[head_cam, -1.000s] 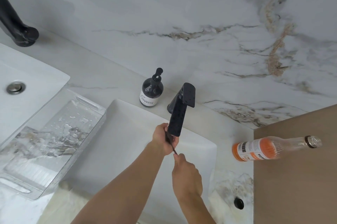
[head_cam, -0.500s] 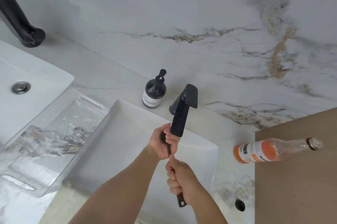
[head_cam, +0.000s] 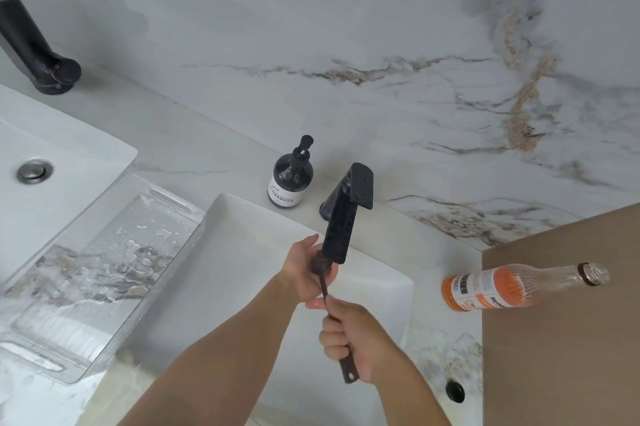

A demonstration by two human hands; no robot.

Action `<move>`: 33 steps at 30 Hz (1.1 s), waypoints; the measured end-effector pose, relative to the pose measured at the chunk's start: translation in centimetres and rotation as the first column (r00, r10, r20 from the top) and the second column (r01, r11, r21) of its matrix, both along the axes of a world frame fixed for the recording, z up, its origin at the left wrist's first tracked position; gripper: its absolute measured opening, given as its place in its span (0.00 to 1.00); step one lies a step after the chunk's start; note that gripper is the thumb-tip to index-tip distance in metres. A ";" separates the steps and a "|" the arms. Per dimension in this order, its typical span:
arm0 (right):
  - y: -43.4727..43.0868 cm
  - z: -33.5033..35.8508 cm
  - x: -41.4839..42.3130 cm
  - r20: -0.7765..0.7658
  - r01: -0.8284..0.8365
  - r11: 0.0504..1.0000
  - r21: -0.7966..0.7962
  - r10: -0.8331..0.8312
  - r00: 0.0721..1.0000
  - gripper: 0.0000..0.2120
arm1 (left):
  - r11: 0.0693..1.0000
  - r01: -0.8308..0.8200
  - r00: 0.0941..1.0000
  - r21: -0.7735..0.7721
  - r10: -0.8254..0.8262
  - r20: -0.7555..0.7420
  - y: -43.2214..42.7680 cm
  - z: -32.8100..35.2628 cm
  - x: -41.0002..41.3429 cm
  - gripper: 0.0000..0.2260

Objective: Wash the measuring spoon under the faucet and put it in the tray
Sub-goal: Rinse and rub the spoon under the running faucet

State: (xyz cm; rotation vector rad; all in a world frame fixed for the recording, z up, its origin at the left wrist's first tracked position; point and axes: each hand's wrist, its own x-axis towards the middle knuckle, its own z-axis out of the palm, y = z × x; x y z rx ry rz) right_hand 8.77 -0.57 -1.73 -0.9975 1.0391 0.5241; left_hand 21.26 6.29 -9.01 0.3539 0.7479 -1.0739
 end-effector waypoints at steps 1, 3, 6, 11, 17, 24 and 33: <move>-0.5 0.2 -0.1 -0.011 0.082 0.979 0.186 -0.081 0.997 0.15 | 0.998 -0.048 0.998 -0.036 0.047 -0.029 0.1 -0.1 -0.1 0.14; -1.2 0.1 -0.6 -0.029 0.165 0.906 0.389 -0.167 0.986 0.15 | 0.988 -0.103 0.994 -0.112 0.097 -0.055 0.0 0.1 -0.2 0.18; -0.5 -0.8 -1.3 -0.019 0.249 0.878 0.408 -0.265 0.964 0.13 | 0.973 -0.096 0.994 -0.209 0.084 -0.068 -0.1 0.7 0.0 0.21; 1.4 -1.9 -1.3 -0.264 -0.487 0.437 -0.756 0.476 0.839 0.14 | 0.999 0.042 0.999 0.021 -0.042 0.010 -0.9 1.3 0.3 0.05; 1.6 -0.9 -0.1 0.013 0.209 0.950 0.233 -0.218 0.976 0.15 | 1.000 -0.026 0.997 0.010 0.026 -0.067 0.5 0.5 0.1 0.10; 2.2 -1.6 -0.3 0.091 0.232 0.963 0.135 -0.245 0.965 0.17 | 0.991 0.129 0.987 0.034 -0.132 0.089 1.1 1.3 -0.1 0.17; 4.1 -2.5 -0.7 -0.067 -0.193 0.654 -0.732 0.212 0.975 0.16 | 0.940 0.251 0.906 0.230 -0.311 0.285 1.6 1.9 -2.4 0.17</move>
